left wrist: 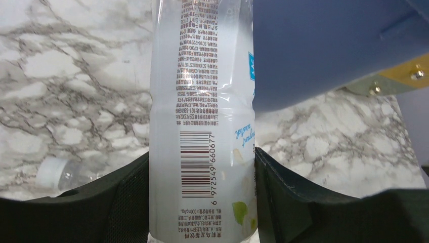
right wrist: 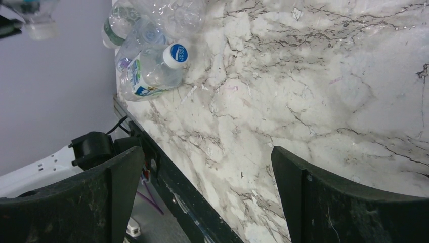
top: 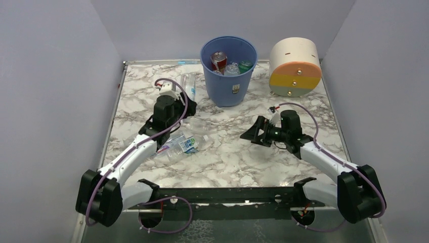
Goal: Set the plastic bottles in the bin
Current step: Pick up the plastic bottle at the center of the board.
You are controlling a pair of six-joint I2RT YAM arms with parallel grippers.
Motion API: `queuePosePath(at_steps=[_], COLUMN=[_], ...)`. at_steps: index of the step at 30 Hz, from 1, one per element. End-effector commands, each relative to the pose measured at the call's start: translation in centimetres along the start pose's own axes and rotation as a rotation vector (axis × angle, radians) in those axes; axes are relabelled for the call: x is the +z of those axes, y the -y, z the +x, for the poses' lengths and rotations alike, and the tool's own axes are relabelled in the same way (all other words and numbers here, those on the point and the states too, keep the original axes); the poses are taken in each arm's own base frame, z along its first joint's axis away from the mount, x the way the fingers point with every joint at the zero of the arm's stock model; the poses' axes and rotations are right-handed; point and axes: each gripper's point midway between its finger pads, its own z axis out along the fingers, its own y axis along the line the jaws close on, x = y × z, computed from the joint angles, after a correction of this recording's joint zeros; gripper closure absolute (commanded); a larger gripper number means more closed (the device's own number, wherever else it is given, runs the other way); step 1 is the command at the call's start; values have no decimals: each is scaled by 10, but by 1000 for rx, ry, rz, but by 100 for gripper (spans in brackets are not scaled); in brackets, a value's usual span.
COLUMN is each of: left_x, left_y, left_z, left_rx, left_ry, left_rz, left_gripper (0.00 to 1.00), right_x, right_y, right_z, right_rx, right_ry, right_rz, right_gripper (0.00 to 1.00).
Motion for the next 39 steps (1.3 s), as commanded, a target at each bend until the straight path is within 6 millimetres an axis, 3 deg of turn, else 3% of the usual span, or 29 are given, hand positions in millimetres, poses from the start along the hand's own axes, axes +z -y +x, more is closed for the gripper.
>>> queuePosePath(at_steps=[1,14,29,39], left_x=[-28,-69,-82,-93], left_y=[8,28,39,43], left_z=[28,67,76,86], left_rx=[-57,-140,-113,-116], left_ry=[-90,-224,-279,-331], left_rz=[96,268,353,392], left_gripper=[40,40,39,39], right_x=[3,19,41,48], right_y=[-14,-4,-29,-21], right_z=[-12,-9,-16,-23], right_rx=[-57,-36,-45,-57], right_ry=[13,-45,-156,-180], right_rz=[-40,-51,-154,-67], right_gripper=[0,1,1,1])
